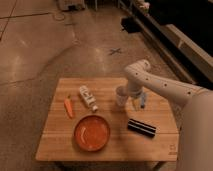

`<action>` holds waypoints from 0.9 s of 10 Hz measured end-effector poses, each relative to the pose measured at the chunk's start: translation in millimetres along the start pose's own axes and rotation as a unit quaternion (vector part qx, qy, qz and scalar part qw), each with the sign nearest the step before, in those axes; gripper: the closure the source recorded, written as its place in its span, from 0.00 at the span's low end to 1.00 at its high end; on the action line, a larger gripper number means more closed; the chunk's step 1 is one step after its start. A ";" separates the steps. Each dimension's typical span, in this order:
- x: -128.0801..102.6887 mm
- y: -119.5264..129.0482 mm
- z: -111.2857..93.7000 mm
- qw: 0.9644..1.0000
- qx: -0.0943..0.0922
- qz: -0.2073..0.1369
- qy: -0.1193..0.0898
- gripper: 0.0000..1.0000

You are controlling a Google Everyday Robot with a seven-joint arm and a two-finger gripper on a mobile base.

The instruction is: Pick up the ceramic cup

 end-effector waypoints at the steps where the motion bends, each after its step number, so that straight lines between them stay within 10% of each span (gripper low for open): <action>1: -1.9 -1.7 -0.5 1.000 0.000 -0.001 0.001 0.43; 5: -3.0 -2.5 0.0 1.000 -0.001 0.000 0.005 0.47; 9: -4.1 -6.1 -14.6 1.000 0.002 -0.005 0.013 0.86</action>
